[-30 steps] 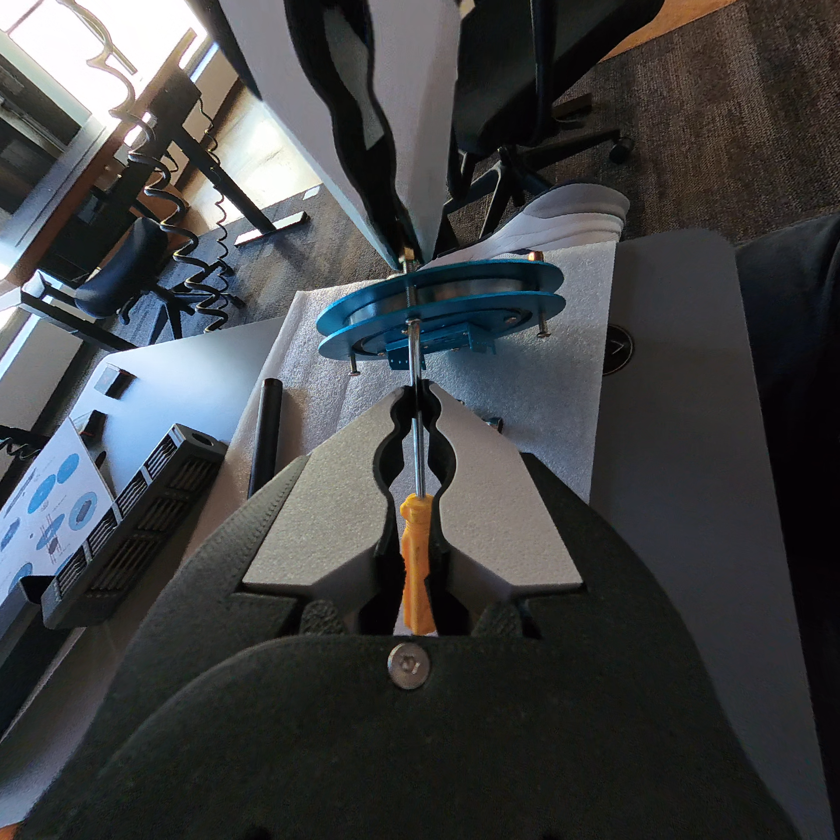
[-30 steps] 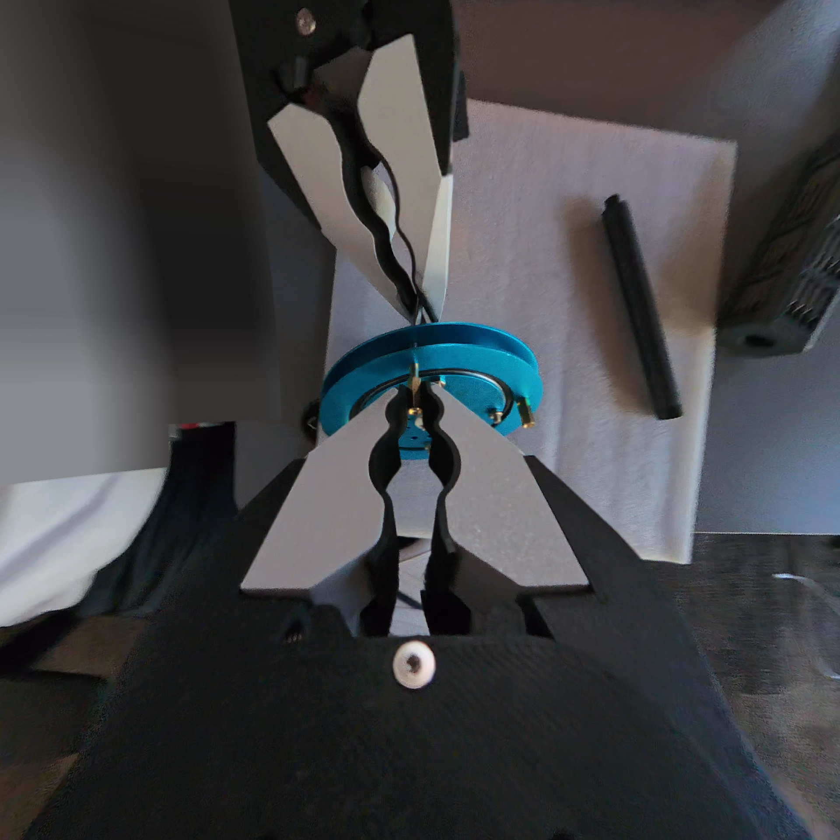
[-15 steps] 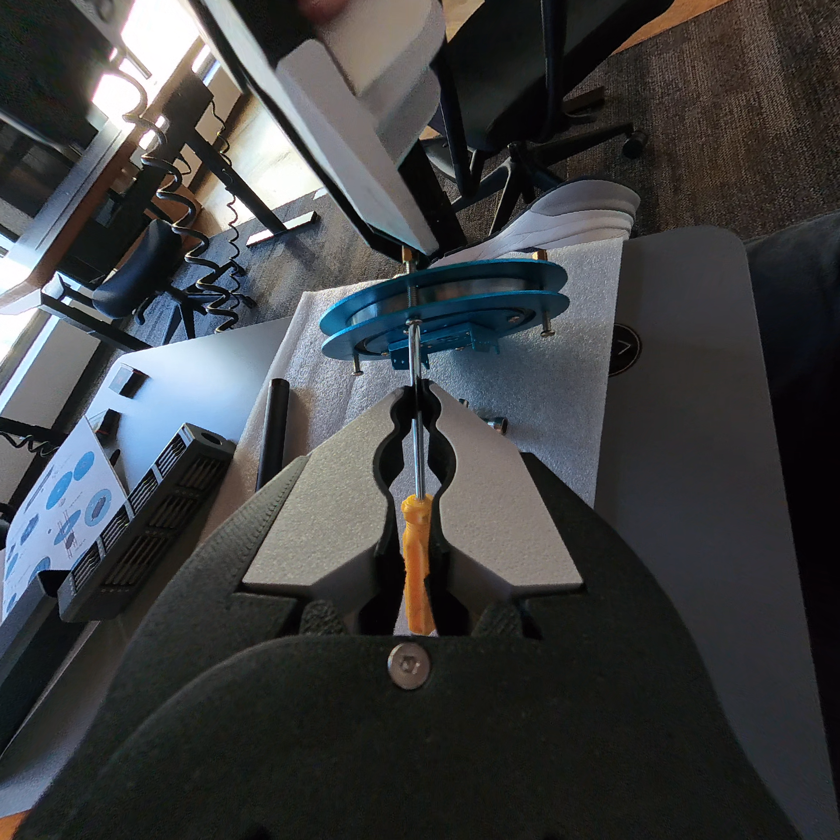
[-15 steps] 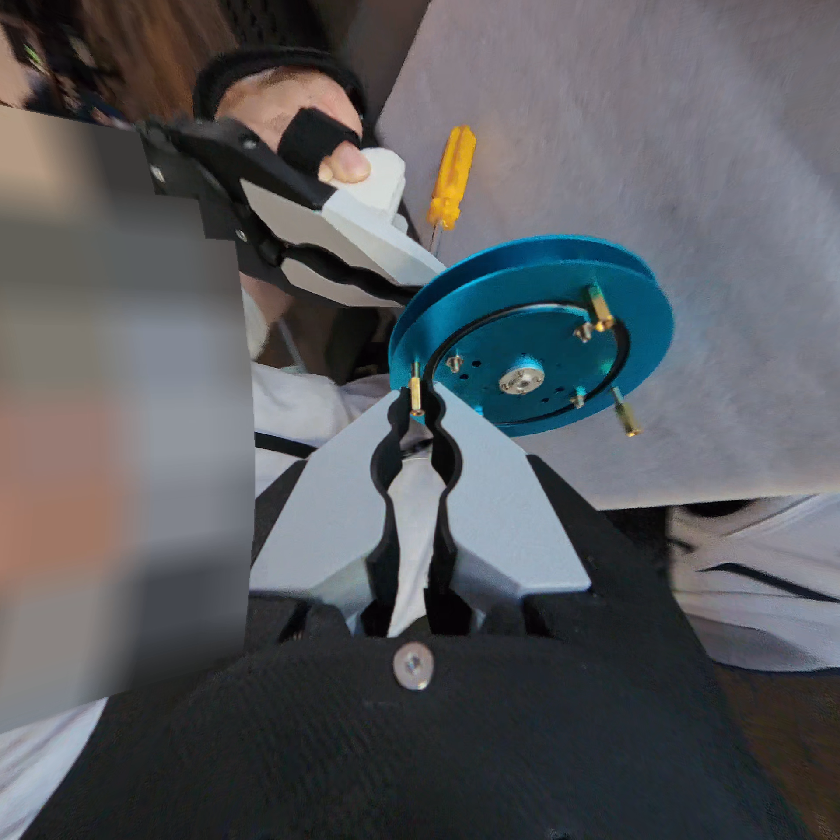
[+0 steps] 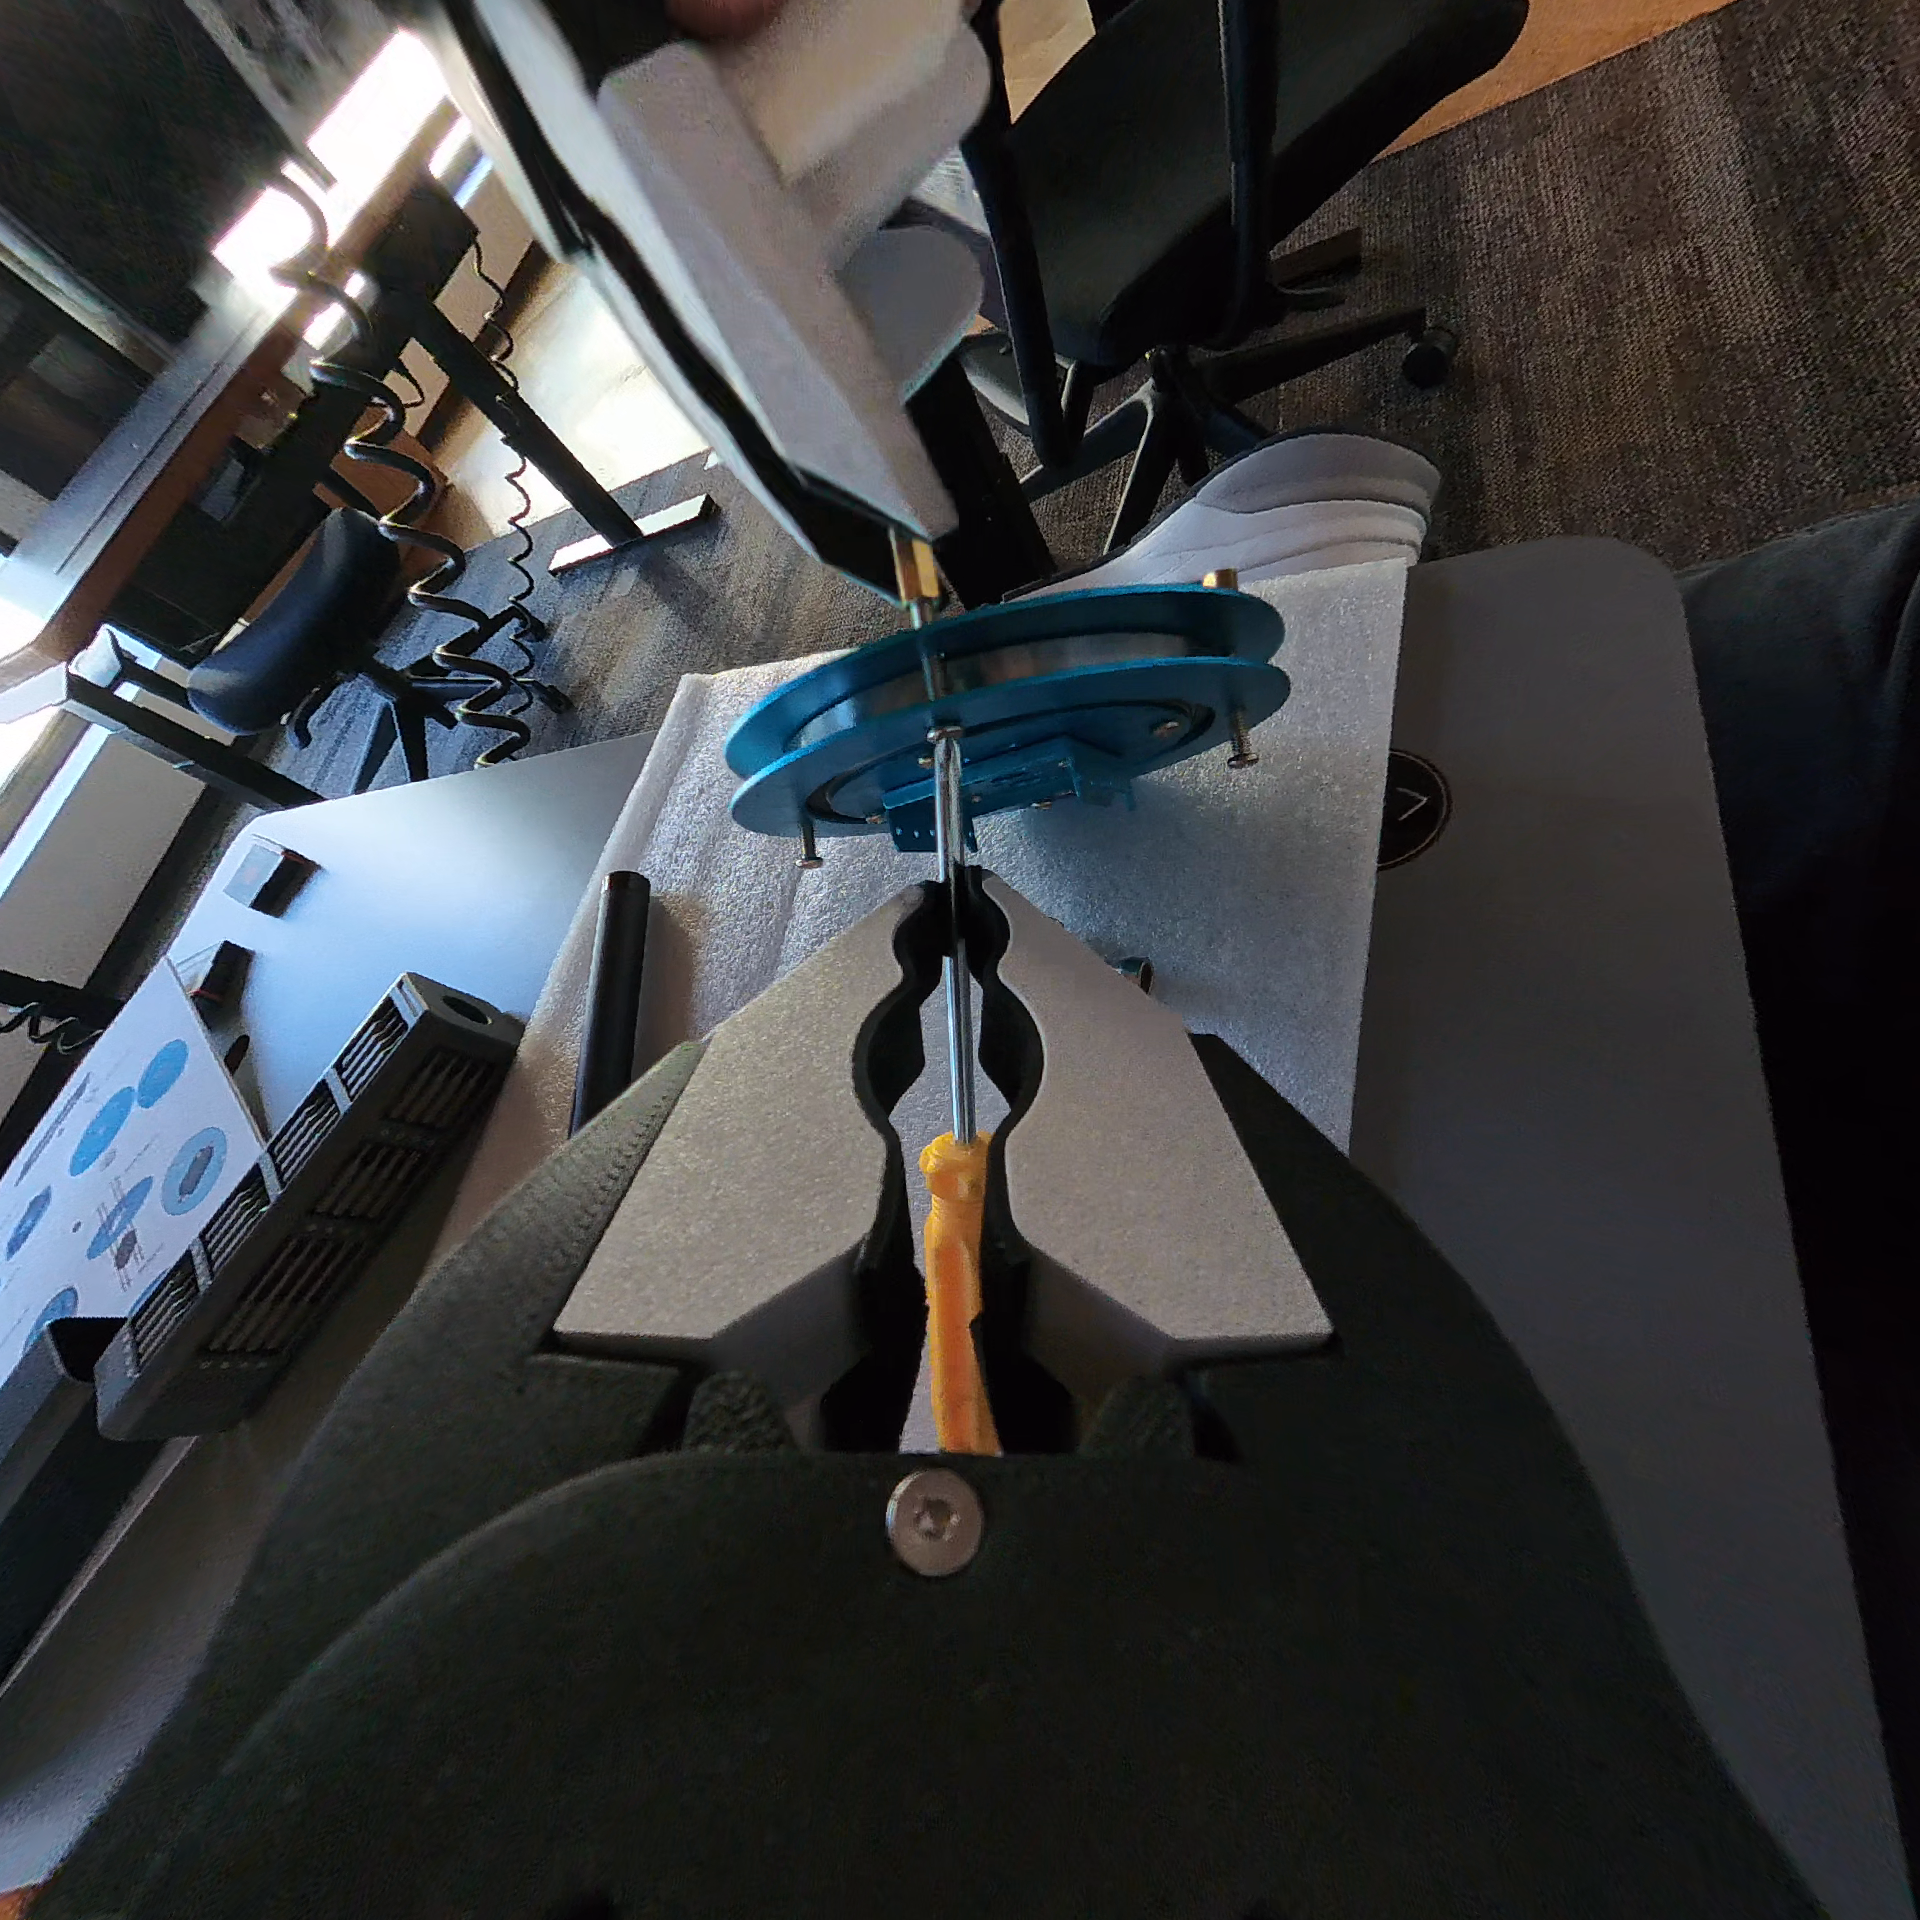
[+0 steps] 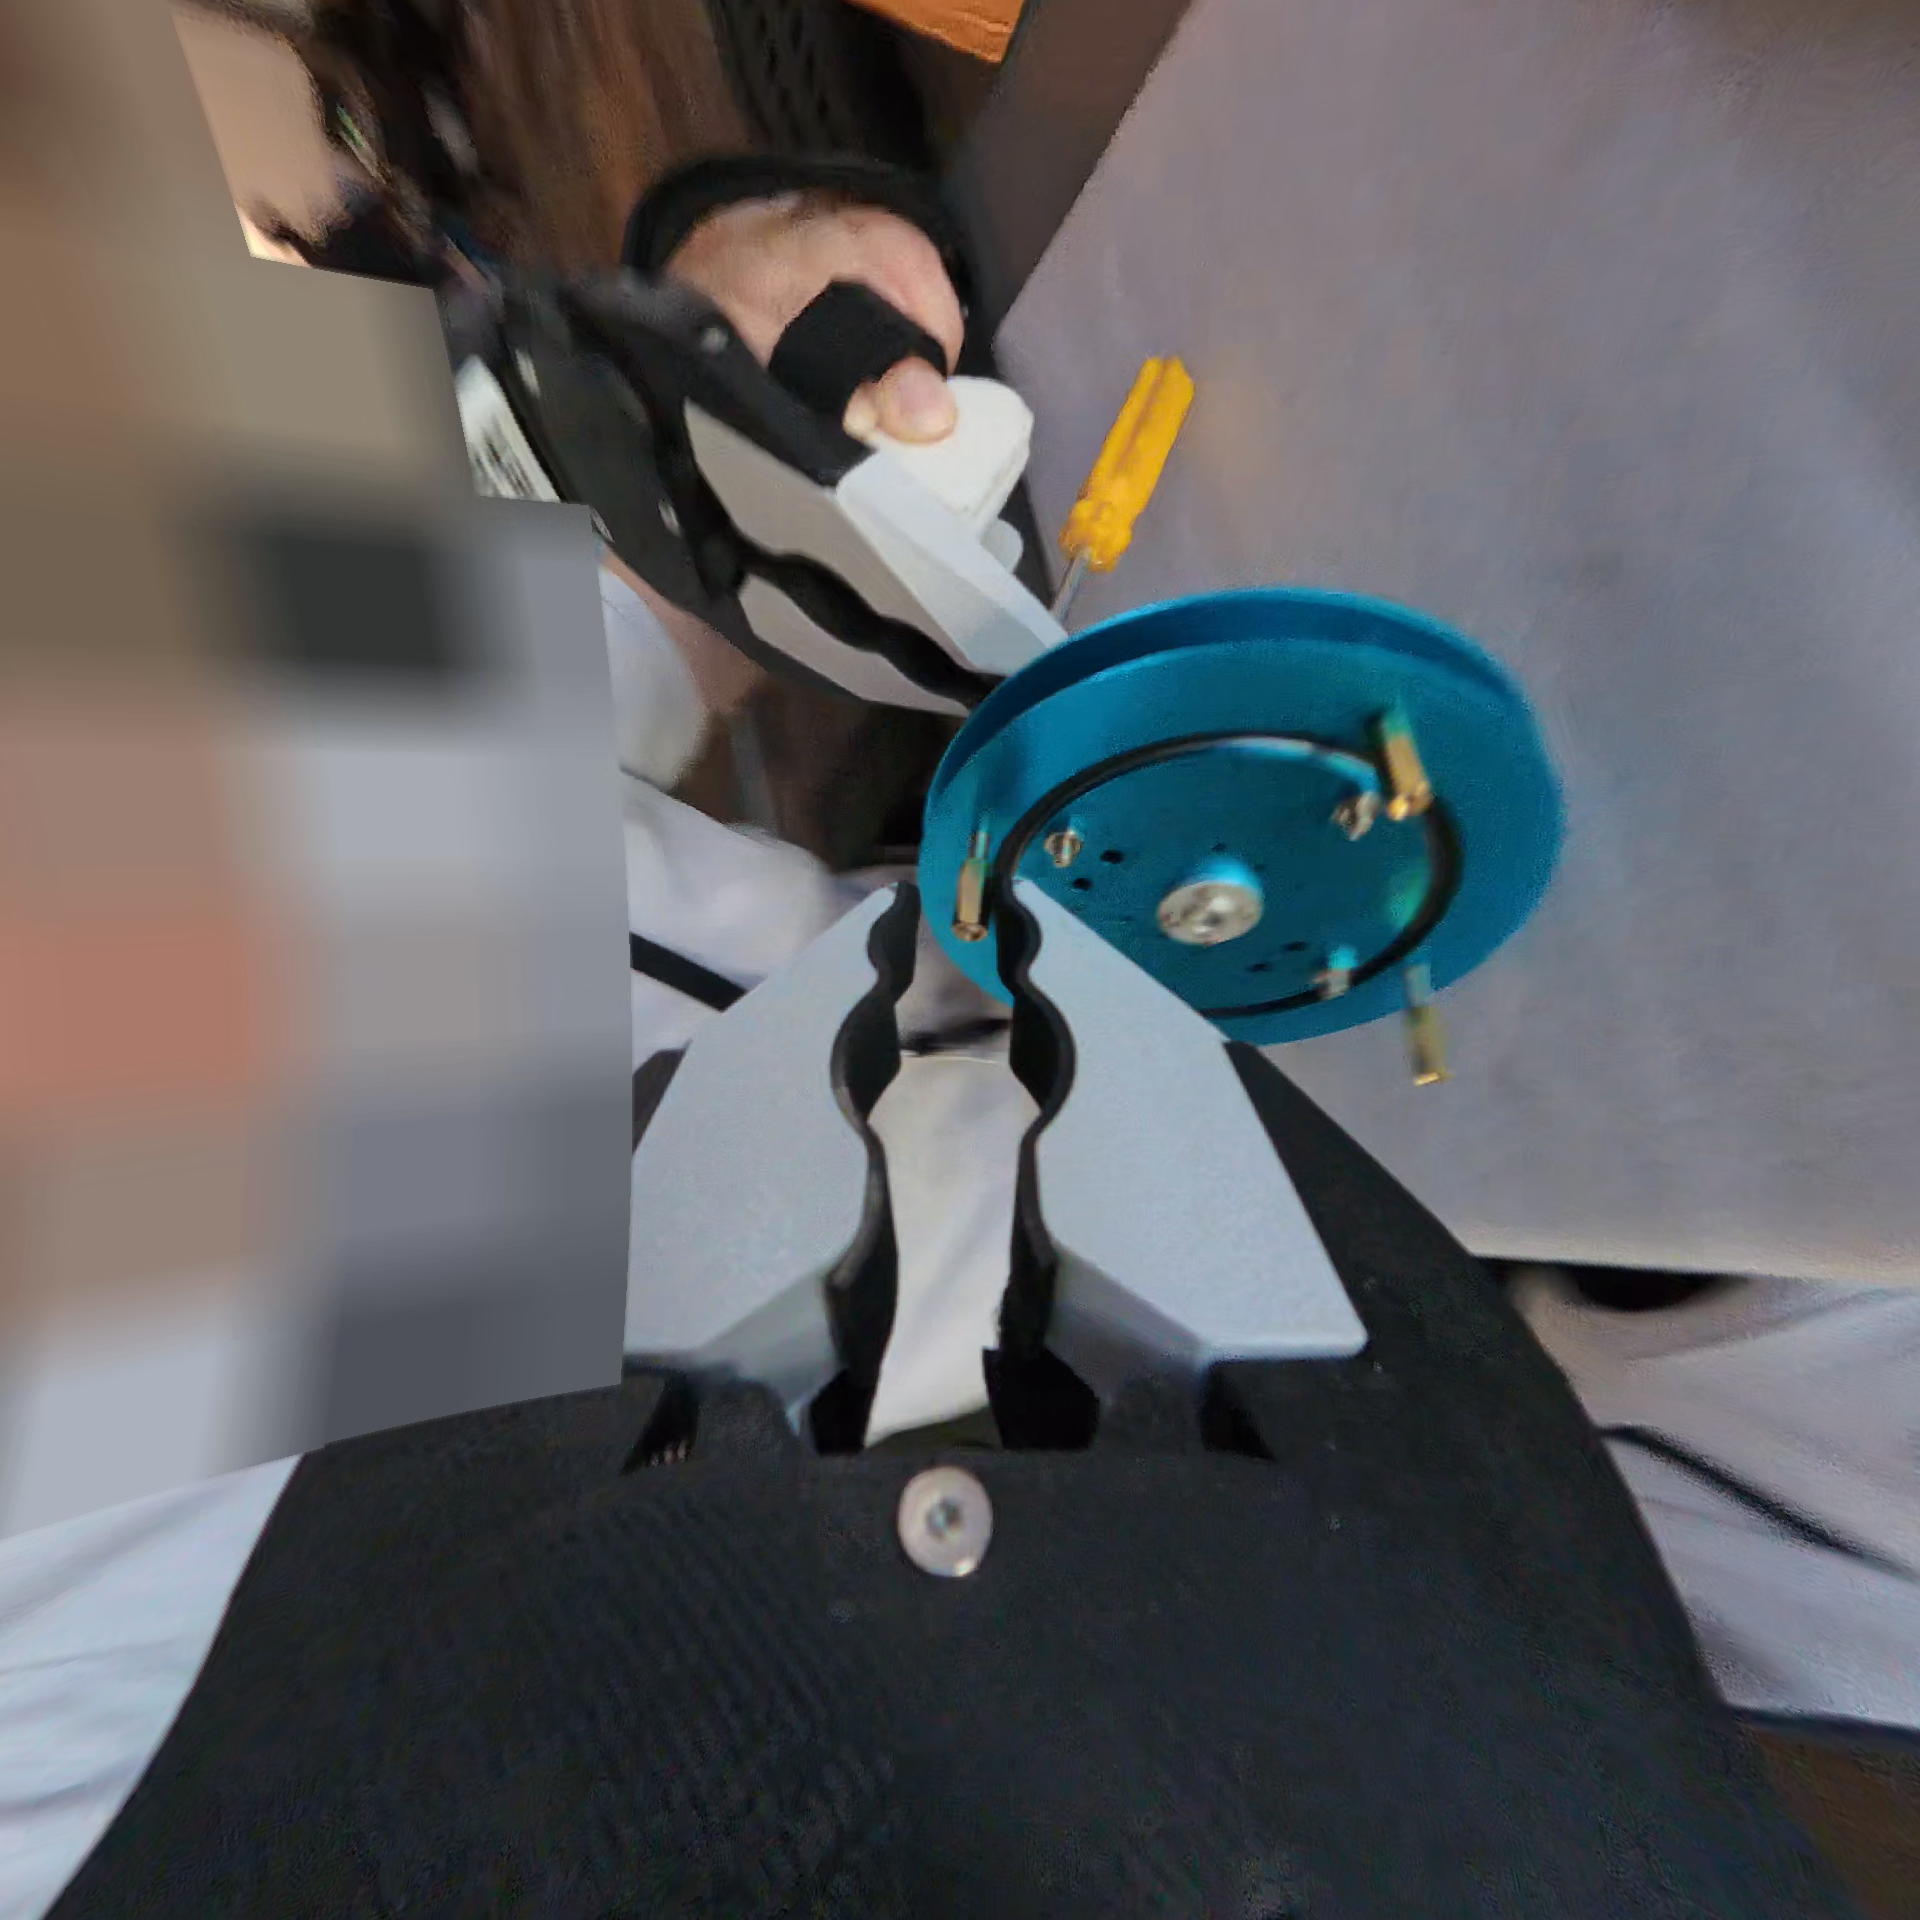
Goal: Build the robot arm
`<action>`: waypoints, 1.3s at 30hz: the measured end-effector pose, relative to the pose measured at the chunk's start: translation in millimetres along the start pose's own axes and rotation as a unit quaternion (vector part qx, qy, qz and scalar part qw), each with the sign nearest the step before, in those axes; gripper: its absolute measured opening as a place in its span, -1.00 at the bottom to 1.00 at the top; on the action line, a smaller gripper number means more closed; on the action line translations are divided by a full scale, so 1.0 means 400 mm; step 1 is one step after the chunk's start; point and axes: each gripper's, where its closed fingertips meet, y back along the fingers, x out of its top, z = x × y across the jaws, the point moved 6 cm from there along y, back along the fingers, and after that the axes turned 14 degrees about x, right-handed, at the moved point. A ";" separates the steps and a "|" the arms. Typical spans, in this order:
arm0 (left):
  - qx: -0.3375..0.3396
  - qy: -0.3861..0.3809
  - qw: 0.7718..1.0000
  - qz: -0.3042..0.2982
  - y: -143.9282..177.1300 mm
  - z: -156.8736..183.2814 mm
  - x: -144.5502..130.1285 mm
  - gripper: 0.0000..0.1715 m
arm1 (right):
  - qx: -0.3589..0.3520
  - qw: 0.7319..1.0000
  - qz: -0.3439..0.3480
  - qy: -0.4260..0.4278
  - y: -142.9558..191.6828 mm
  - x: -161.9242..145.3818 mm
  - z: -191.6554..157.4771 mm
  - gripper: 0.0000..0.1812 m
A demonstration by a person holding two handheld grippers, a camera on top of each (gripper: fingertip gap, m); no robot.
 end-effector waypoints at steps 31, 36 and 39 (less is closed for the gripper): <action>-0.001 0.004 1.000 0.001 -0.002 0.002 0.002 -0.97 | -0.451 0.733 -0.268 0.432 -0.068 -0.033 -0.069 -0.94; 0.002 -0.004 1.000 0.003 -0.003 0.007 0.006 -0.97 | -0.303 0.887 -0.261 0.232 -0.041 0.004 -0.056 -0.95; 0.005 -0.004 1.000 0.001 -0.002 0.007 0.004 -0.97 | -0.200 0.950 -0.226 0.083 -0.026 0.022 -0.031 -0.95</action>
